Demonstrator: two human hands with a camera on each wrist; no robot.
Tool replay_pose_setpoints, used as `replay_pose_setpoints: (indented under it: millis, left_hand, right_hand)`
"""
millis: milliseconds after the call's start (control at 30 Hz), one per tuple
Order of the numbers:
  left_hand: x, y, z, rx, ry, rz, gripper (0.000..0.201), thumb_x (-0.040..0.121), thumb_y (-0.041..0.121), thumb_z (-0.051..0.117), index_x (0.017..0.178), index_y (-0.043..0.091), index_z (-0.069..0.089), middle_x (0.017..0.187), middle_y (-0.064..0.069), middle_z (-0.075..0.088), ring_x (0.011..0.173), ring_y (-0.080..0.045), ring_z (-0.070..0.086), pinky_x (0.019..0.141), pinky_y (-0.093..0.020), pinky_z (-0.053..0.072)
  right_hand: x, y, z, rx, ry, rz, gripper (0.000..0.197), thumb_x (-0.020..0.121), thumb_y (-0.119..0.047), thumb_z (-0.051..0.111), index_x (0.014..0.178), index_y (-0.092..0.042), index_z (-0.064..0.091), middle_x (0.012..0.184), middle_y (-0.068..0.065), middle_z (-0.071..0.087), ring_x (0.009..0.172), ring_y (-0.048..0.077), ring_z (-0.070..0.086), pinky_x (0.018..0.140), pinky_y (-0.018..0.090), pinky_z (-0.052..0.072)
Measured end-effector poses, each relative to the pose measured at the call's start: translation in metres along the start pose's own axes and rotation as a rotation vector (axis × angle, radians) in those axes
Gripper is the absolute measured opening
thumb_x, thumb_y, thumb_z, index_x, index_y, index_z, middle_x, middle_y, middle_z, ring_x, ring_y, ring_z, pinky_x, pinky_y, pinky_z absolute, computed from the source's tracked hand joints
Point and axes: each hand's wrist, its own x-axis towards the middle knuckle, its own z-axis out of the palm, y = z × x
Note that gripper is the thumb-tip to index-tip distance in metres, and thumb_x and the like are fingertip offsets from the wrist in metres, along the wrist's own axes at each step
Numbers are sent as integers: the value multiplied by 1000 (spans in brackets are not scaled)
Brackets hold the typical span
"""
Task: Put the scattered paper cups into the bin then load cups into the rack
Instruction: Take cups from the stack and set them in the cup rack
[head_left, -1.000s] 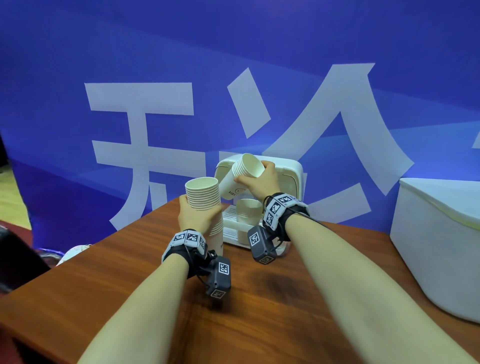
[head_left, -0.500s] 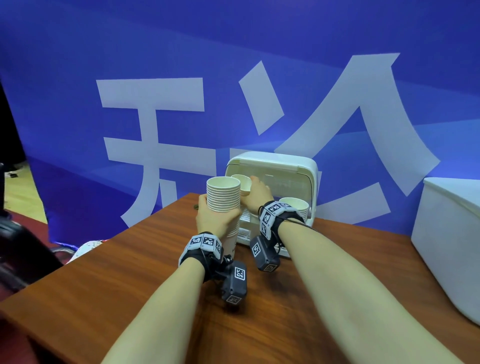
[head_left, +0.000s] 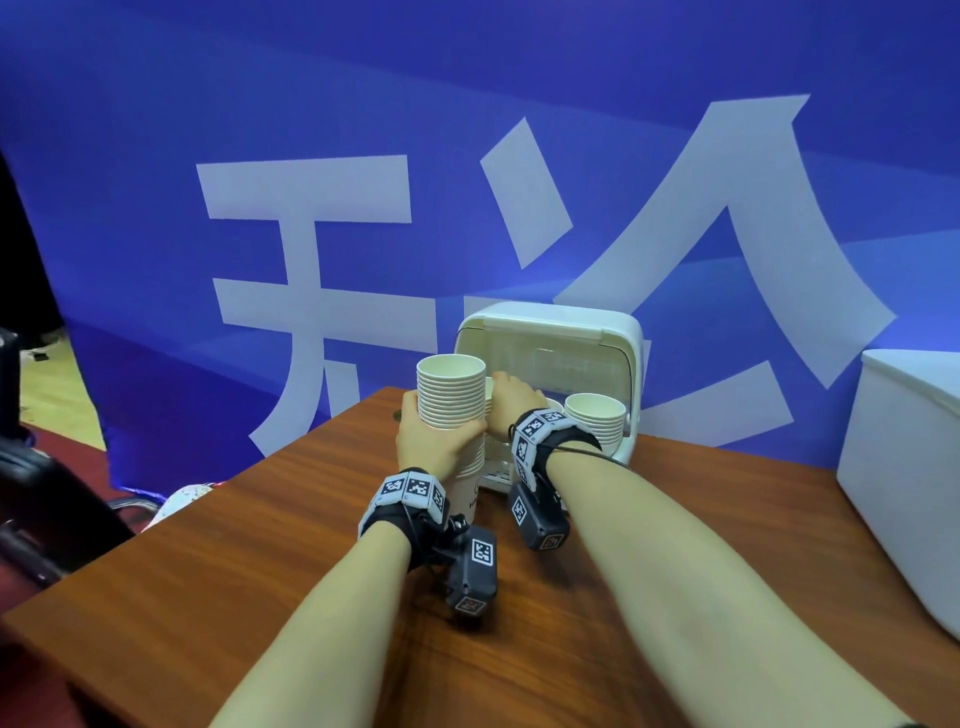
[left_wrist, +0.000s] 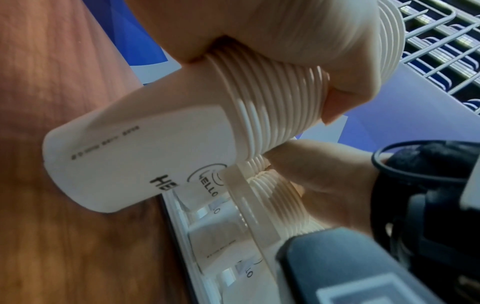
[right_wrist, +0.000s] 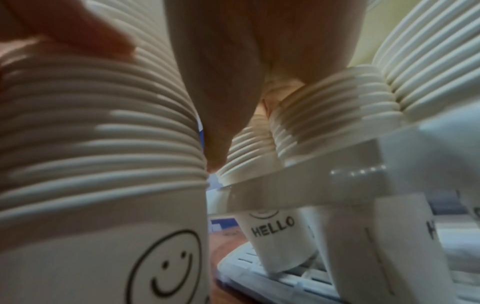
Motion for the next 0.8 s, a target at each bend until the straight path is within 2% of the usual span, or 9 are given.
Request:
replay_pose_setpoints:
  millis: [133, 233, 400, 500, 567, 633, 733, 800]
  left_hand:
    - [-1, 1, 0, -18, -3, 2, 80, 31, 47, 71, 102, 20, 44, 86, 13, 59, 79, -8, 60, 75, -29, 46]
    - [-2, 1, 0, -8, 0, -6, 81, 31, 46, 71, 103, 20, 44, 86, 13, 58, 83, -15, 61, 76, -30, 47]
    - [-2, 3, 1, 29, 8, -26, 81, 35, 41, 75, 107, 18, 45, 86, 14, 58, 88, -20, 62, 77, -31, 48]
    - [-4, 3, 2, 32, 19, -32, 83, 36, 42, 75, 110, 17, 46, 86, 14, 57, 87, -19, 61, 77, -29, 46]
    - [-4, 3, 2, 31, 20, -45, 79, 40, 39, 78, 109, 17, 46, 85, 14, 58, 85, -16, 60, 74, -26, 45]
    - [-5, 4, 2, 31, 29, -59, 64, 55, 22, 85, 106, 17, 46, 85, 13, 58, 82, -15, 60, 66, -21, 44]
    - [-12, 8, 2, 42, 12, -43, 55, 64, 10, 83, 104, 18, 46, 84, 13, 58, 77, -6, 59, 63, -15, 41]
    - [-22, 12, 6, 51, -17, -45, 56, 64, 11, 83, 105, 19, 46, 85, 13, 57, 78, -6, 57, 68, -19, 41]
  right_hand:
    - [0, 5, -3, -36, 0, 40, 57, 84, -42, 63, 126, -6, 49, 126, 16, 59, 121, 36, 50, 104, 44, 37]
    - [-2, 8, -4, -10, -16, 38, 59, 82, -47, 63, 124, -8, 48, 122, 15, 61, 117, 37, 52, 101, 44, 40]
    - [-10, 6, -8, 17, -46, -3, 66, 77, -55, 61, 124, -12, 47, 119, 13, 63, 115, 37, 55, 103, 49, 35]
    - [-20, 8, -18, 69, -50, -35, 71, 80, -49, 65, 133, -10, 40, 127, 17, 58, 121, 38, 50, 103, 47, 40]
    - [-26, 13, -29, 97, -13, -53, 68, 84, -36, 63, 140, -9, 36, 136, 16, 53, 125, 35, 49, 102, 45, 43]
    - [-34, 18, -41, 136, 57, -95, 57, 91, -26, 55, 143, -10, 37, 140, 13, 51, 128, 31, 48, 104, 41, 41]
    - [-50, 22, -58, 289, 162, -145, 45, 99, -33, 46, 138, -12, 48, 139, 5, 54, 128, 22, 50, 107, 33, 37]
    - [-64, 21, -67, 448, 197, -150, 48, 99, -45, 43, 132, -12, 54, 133, 3, 59, 124, 18, 52, 104, 30, 37]
